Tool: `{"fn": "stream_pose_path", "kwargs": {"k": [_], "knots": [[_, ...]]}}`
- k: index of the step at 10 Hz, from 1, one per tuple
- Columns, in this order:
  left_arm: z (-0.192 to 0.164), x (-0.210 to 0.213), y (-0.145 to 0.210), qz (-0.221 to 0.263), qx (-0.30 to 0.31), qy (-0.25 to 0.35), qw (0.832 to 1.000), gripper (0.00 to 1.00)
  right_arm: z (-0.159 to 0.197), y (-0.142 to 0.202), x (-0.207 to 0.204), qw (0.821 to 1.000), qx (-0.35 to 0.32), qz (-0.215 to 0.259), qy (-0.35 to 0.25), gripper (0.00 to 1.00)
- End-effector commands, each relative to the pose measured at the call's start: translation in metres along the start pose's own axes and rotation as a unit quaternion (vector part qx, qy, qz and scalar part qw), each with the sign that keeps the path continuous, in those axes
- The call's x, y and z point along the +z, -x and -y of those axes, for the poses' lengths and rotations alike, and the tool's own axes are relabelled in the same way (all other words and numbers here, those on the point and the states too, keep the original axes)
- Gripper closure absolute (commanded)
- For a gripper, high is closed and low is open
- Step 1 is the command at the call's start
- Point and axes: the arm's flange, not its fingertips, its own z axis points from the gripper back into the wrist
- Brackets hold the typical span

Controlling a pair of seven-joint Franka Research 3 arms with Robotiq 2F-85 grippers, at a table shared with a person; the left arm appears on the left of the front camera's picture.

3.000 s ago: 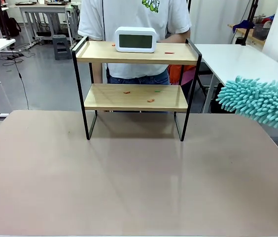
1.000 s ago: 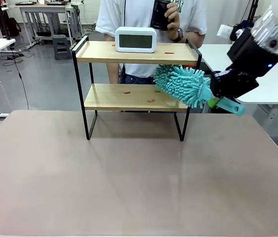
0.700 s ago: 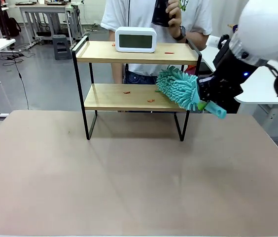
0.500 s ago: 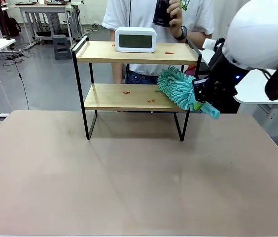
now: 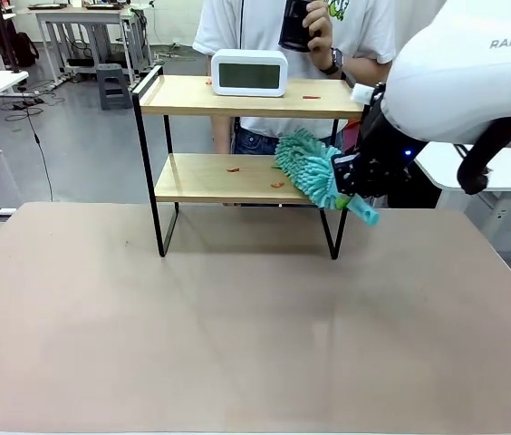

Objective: Clean the shelf.
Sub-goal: Clean the specific tier of the Shelf with the Duster once objects are removed.

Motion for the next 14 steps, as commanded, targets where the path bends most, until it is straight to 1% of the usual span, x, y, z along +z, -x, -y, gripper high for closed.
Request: {"fn": "stream_pose_path", "kwargs": {"k": [1,2,4,5,7,8,9,10,11,12,13,14], "knots": [[0.000,0.000,0.000,0.005,-0.007,0.010,1.000,0.00,-0.021,-0.009,-0.010,1.000,0.002,0.011,-0.024,0.88],[0.000,0.000,0.000,0.005,-0.007,0.010,1.000,0.00,-0.032,-0.013,-0.018,0.999,0.010,0.019,-0.028,0.88],[0.000,0.000,0.000,0.005,-0.007,0.010,1.000,0.00,-0.057,-0.021,-0.029,0.998,0.035,0.005,-0.042,0.88],[0.000,0.000,0.000,0.005,-0.007,0.010,1.000,0.00,-0.065,-0.024,-0.033,0.998,0.050,-0.005,-0.041,0.88],[0.000,0.000,0.000,0.005,-0.007,0.010,1.000,0.00,-0.073,-0.022,-0.037,0.992,0.096,-0.046,-0.062,0.88],[0.000,0.000,0.000,0.005,-0.007,0.010,1.000,0.00,-0.069,-0.016,-0.034,0.987,0.122,-0.075,-0.079,0.88],[0.000,0.000,0.000,0.005,-0.007,0.010,1.000,0.00,-0.060,-0.008,-0.026,0.976,0.160,-0.111,-0.100,0.88],[0.000,0.000,0.000,0.005,-0.007,0.010,1.000,0.00,-0.050,0.003,-0.015,0.956,0.210,-0.151,-0.140,0.88],[0.000,0.000,0.000,0.005,-0.007,0.010,1.000,0.00,-0.038,0.011,-0.003,0.934,0.262,-0.177,-0.167,0.88],[0.000,0.000,0.000,0.005,-0.007,0.010,1.000,0.00,-0.024,0.017,0.003,0.923,0.289,-0.188,-0.171,0.88],[0.000,0.000,0.000,0.005,-0.007,0.010,1.000,0.00,-0.007,0.020,0.008,0.920,0.286,-0.190,-0.187,0.88],[0.000,0.000,0.000,0.005,-0.007,0.010,1.000,0.00,0.008,0.023,0.015,0.921,0.275,-0.181,-0.208,0.88]]}}
